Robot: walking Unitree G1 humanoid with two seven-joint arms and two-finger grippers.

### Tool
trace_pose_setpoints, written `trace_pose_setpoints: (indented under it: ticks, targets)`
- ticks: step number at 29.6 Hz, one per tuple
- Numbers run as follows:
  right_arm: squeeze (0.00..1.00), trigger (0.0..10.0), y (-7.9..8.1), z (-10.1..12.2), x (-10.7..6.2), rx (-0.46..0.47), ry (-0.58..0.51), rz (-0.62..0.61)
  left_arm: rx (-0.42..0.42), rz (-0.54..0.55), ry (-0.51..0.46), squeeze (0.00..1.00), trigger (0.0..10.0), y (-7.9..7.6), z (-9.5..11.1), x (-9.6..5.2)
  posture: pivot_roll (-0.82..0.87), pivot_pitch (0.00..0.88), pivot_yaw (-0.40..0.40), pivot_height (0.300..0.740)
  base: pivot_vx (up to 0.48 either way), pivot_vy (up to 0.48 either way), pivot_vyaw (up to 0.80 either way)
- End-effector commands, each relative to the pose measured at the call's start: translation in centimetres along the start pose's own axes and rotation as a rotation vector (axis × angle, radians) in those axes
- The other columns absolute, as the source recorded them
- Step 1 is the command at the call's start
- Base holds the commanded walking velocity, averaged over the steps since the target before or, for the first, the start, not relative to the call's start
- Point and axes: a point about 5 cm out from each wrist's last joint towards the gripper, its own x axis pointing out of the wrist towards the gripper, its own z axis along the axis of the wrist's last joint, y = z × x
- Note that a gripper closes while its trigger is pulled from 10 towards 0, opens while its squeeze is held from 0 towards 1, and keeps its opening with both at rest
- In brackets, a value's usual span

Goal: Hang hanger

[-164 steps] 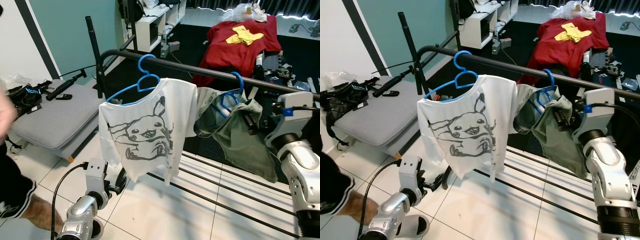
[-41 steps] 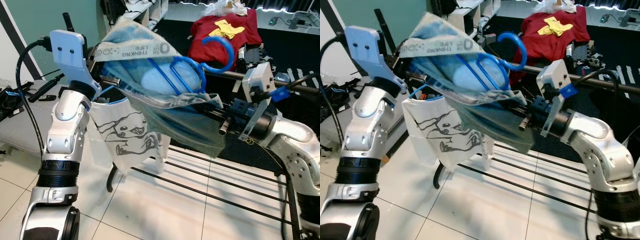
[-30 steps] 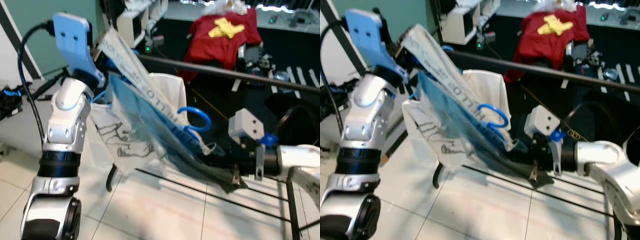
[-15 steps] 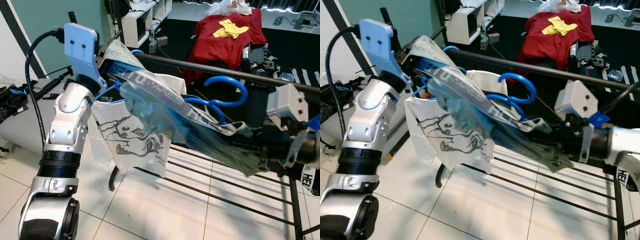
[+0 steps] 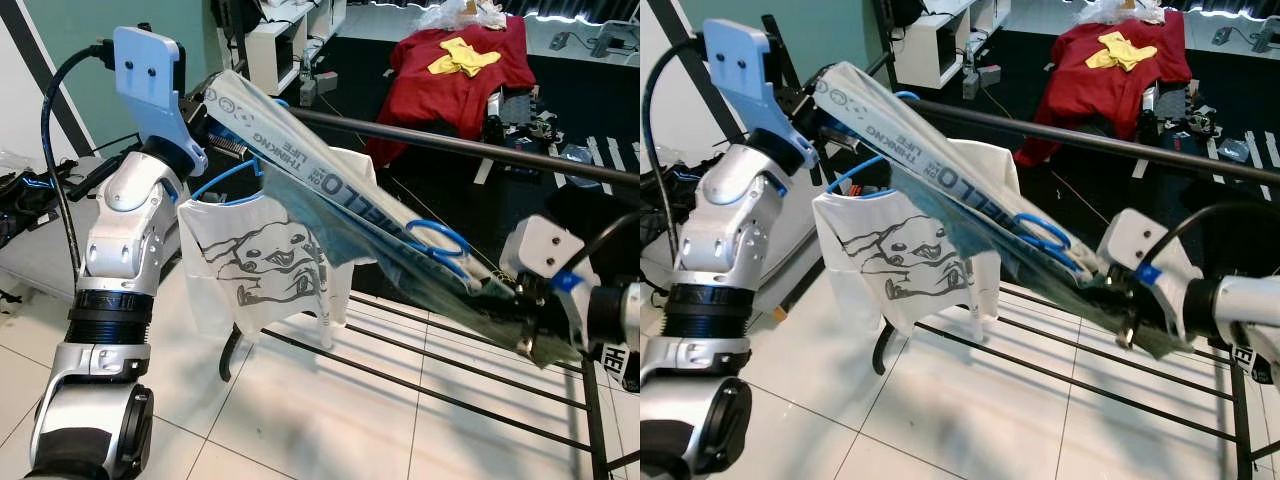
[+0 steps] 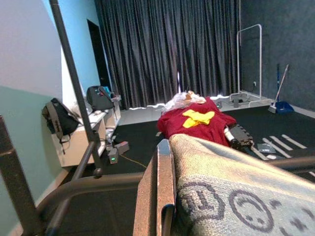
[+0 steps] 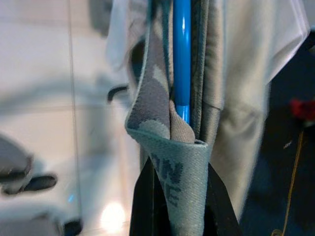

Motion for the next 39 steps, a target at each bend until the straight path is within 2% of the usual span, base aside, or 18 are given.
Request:
trace_pose_setpoints:
  ticks: [1,4,7,9,13,18,21,23,25,26,29,35,36,37,38,39]
  targets:
    - [0.0,0.0,-0.6,0.6,-0.2,-0.025,-0.034,-0.05,0.002,-0.011,0.005,0.0,0.0,-0.3,-0.2,-0.2,-0.04,0.133,0.036,0.74,0.0,0.0,0.0]
    - [0.0,0.0,-0.7,2.1,0.1,-0.04,-0.138,-0.059,-0.004,-0.05,0.042,0.0,0.0,-1.5,-1.2,-0.4,-0.04,0.134,0.034,0.74,0.0,0.0,0.0]
    - [0.0,0.0,-0.5,2.5,0.3,-0.038,-0.171,-0.047,-0.006,-0.06,0.062,0.0,0.0,-1.8,-1.6,-0.4,-0.04,0.134,0.035,0.74,0.0,0.0,0.0]
    - [0.0,0.0,0.2,3.3,0.5,-0.039,-0.226,0.004,0.003,-0.073,0.103,0.0,0.0,-2.3,-2.3,-0.5,-0.04,0.134,0.035,0.74,0.0,0.0,0.0]
    - [0.0,0.0,0.6,3.6,0.5,-0.034,-0.254,0.04,0.007,-0.075,0.125,0.0,0.0,-2.3,-2.6,-0.6,-0.04,0.134,0.035,0.74,0.0,0.0,0.0]
    - [0.0,0.0,2.2,3.9,-0.1,0.005,-0.29,0.174,0.025,-0.025,0.167,0.0,0.0,-1.2,-3.1,-0.6,-0.04,0.139,0.037,0.74,0.0,0.0,0.0]
    - [0.0,0.0,2.4,4.3,-0.8,0.026,-0.337,0.203,0.04,-0.002,0.191,0.0,0.0,-0.6,-3.4,-0.7,-0.04,0.14,0.039,0.74,0.0,0.0,0.0]
    - [0.0,0.0,2.4,4.3,-0.8,0.026,-0.337,0.203,0.04,-0.002,0.191,0.0,0.0,-0.6,-3.4,-0.7,-0.04,0.14,0.039,0.74,0.0,0.0,0.0]
    - [0.0,0.0,1.9,4.6,-1.8,0.03,-0.366,0.18,0.066,0.036,0.226,0.0,0.0,0.6,-3.7,-1.0,-0.04,0.142,0.04,0.74,0.0,0.0,0.0]
    - [0.0,0.0,1.9,4.6,-1.8,0.03,-0.366,0.18,0.066,0.036,0.226,0.0,0.0,0.6,-3.7,-1.0,-0.04,0.142,0.04,0.74,0.0,0.0,0.0]
    - [0.0,0.0,1.1,4.5,-2.7,0.025,-0.36,0.12,0.088,0.076,0.255,0.0,0.0,2.0,-3.9,-1.3,-0.04,0.142,0.04,0.74,0.0,0.0,0.0]
    - [0.0,0.0,0.6,4.5,-3.0,0.023,-0.371,0.072,0.085,0.088,0.268,0.0,0.0,2.3,-4.1,-1.4,-0.04,0.142,0.042,0.74,0.0,0.0,0.0]
    - [0.0,0.0,0.2,4.6,-2.7,0.029,-0.392,0.038,0.049,0.059,0.271,0.0,0.0,1.5,-4.3,-1.4,-0.04,0.141,0.041,0.74,0.0,0.0,0.0]
    - [0.0,0.0,-0.1,4.6,-2.1,0.036,-0.41,0.007,-0.007,-0.005,0.269,0.0,0.0,-0.1,-4.6,-1.4,-0.04,0.141,0.041,0.74,0.0,0.0,0.0]
    - [0.0,0.0,-0.1,4.6,-2.1,0.036,-0.41,0.007,-0.007,-0.005,0.269,0.0,0.0,-0.1,-4.6,-1.4,-0.04,0.141,0.041,0.74,0.0,0.0,0.0]
    - [0.0,0.0,-0.3,4.7,-1.3,0.057,-0.43,-0.022,-0.076,-0.099,0.27,0.0,0.0,-2.3,-4.9,-1.6,-0.04,0.141,0.039,0.74,0.0,0.0,0.0]
